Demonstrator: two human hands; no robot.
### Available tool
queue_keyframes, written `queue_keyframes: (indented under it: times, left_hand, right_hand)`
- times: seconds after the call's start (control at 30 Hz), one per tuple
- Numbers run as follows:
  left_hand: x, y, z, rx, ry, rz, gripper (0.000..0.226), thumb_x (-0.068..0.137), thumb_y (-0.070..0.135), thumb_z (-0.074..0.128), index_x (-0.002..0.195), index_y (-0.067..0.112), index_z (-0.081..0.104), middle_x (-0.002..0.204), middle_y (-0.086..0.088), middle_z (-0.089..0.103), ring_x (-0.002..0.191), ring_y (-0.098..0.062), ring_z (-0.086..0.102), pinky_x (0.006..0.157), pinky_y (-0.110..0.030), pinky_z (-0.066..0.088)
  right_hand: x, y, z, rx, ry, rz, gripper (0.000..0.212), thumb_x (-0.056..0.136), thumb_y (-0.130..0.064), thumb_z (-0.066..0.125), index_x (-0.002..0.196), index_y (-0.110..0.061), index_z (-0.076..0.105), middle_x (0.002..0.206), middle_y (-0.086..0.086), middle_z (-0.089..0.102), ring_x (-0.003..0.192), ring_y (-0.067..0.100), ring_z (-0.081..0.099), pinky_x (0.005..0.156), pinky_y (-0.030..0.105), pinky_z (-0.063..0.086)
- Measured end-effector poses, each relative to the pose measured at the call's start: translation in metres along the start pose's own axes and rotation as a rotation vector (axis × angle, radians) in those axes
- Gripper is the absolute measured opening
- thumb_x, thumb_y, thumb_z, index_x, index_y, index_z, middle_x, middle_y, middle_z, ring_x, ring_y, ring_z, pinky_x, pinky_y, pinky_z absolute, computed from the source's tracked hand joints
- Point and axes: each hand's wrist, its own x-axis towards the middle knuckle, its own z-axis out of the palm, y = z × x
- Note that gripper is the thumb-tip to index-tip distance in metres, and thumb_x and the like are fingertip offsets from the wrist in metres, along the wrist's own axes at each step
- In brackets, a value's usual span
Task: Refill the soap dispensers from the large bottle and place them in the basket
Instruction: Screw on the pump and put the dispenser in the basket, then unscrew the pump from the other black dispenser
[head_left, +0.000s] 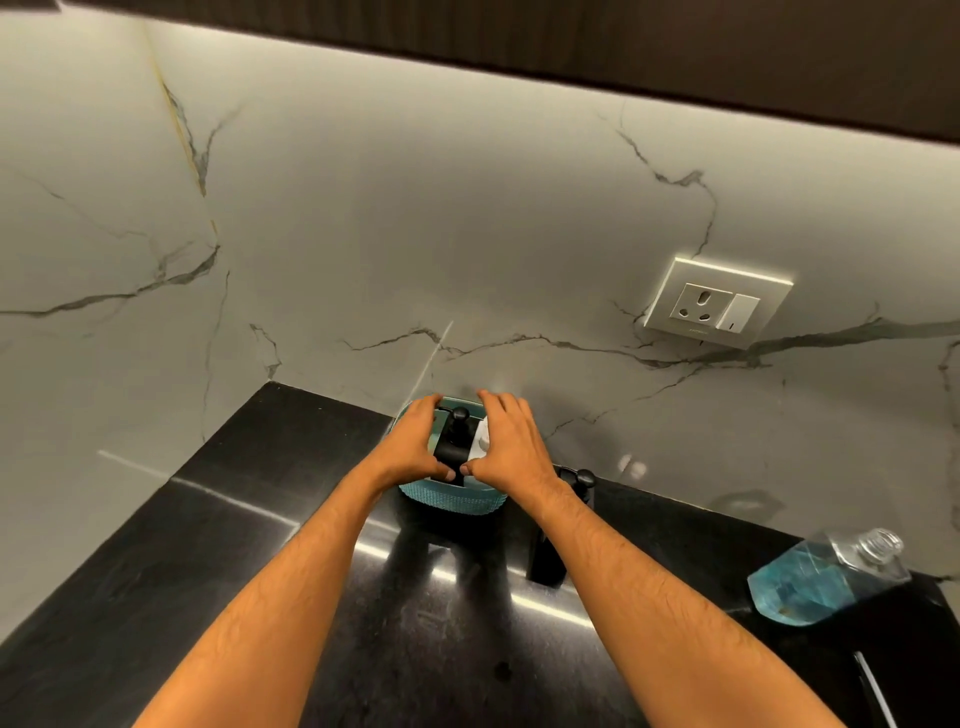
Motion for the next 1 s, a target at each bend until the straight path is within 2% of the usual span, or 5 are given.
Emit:
queue_keyframes:
  times: [0.3,0.43,0.6,0.77,1.0]
  left_hand:
    - [-0.055,0.041,-0.003,-0.030,0.158,0.147,0.119,0.069,0.019,0.097,0.162,0.008,0.024,0.161,-0.009,0.037,0.147,-0.024,0.040,0.115,-0.026,0.032]
    - [-0.071,0.067,0.017,-0.053,0.145,0.218,0.116,0.068,0.016,0.097,0.160,0.006,0.028,0.157,-0.009,0.041,0.141,-0.021,0.044,0.114,-0.027,0.036]
    - [-0.076,0.092,0.058,-0.093,0.089,0.243,0.119,0.066,0.018,0.098,0.160,0.007,0.027,0.159,-0.009,0.038,0.146,-0.024,0.040,0.120,-0.039,0.038]
    - [-0.069,0.100,0.102,-0.136,0.032,0.175,0.125,0.063,0.020,0.100,0.162,0.006,0.023,0.164,-0.010,0.033,0.152,-0.023,0.033,0.118,-0.023,0.026]
    - [-0.064,0.097,0.145,-0.173,-0.031,0.066,0.118,0.060,0.003,0.098,0.156,0.008,0.031,0.141,0.002,0.039,0.132,-0.011,0.038,0.111,-0.024,0.033]
  right_hand:
    - [-0.044,-0.005,-0.048,0.089,0.214,-0.132,0.102,0.065,-0.032,0.091,0.151,-0.009,0.041,0.139,0.007,0.052,0.128,0.023,0.042,0.104,0.033,0.044]
    - [-0.073,0.008,-0.066,0.090,0.313,-0.147,0.097,0.062,-0.027,0.087,0.148,-0.007,0.046,0.132,0.008,0.056,0.123,0.023,0.046,0.102,0.027,0.043]
    - [-0.110,0.036,-0.077,0.089,0.354,-0.104,0.096,0.063,-0.028,0.088,0.147,-0.006,0.047,0.133,0.006,0.057,0.124,0.021,0.046,0.102,0.020,0.036]
    - [-0.137,0.072,-0.067,0.193,0.288,0.067,0.104,0.061,-0.030,0.092,0.151,-0.009,0.044,0.140,0.004,0.053,0.129,0.020,0.043,0.105,0.019,0.031]
    - [-0.146,0.118,-0.027,0.425,0.094,0.341,0.110,0.060,-0.020,0.093,0.155,-0.019,0.038,0.150,0.004,0.045,0.138,0.024,0.046,0.113,0.047,0.045]
